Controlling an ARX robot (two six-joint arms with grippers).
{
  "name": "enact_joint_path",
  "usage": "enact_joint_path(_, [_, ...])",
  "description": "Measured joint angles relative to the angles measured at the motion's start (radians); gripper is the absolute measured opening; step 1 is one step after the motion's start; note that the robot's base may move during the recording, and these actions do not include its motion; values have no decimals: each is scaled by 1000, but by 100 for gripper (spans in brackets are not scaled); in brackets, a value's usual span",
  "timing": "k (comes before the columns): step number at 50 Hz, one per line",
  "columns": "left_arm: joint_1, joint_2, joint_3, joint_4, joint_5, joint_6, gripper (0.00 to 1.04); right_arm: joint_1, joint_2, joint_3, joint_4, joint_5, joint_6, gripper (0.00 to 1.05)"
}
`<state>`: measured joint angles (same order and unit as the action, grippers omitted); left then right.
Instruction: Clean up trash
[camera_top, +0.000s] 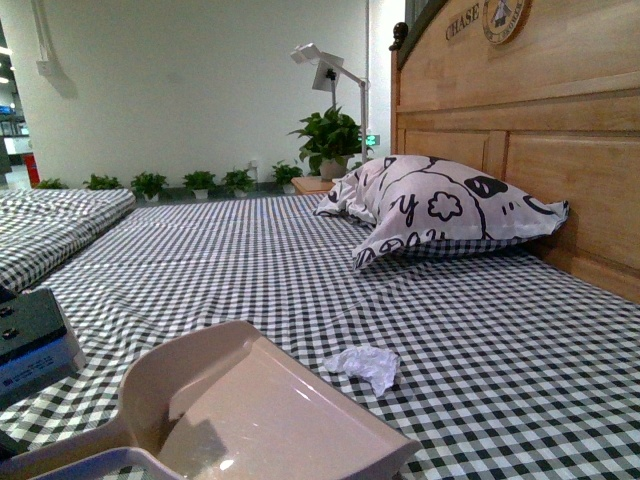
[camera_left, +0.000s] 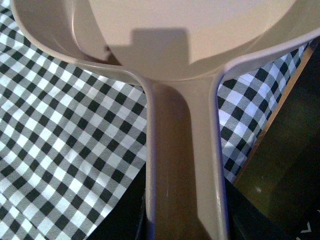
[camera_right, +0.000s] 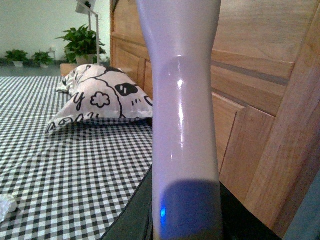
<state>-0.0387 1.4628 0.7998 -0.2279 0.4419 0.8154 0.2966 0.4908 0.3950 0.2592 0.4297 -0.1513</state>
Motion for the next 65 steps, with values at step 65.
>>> enact_joint_path(65, [-7, 111, 78, -91, -4, 34, 25, -55, 1048, 715, -451, -254, 24, 18])
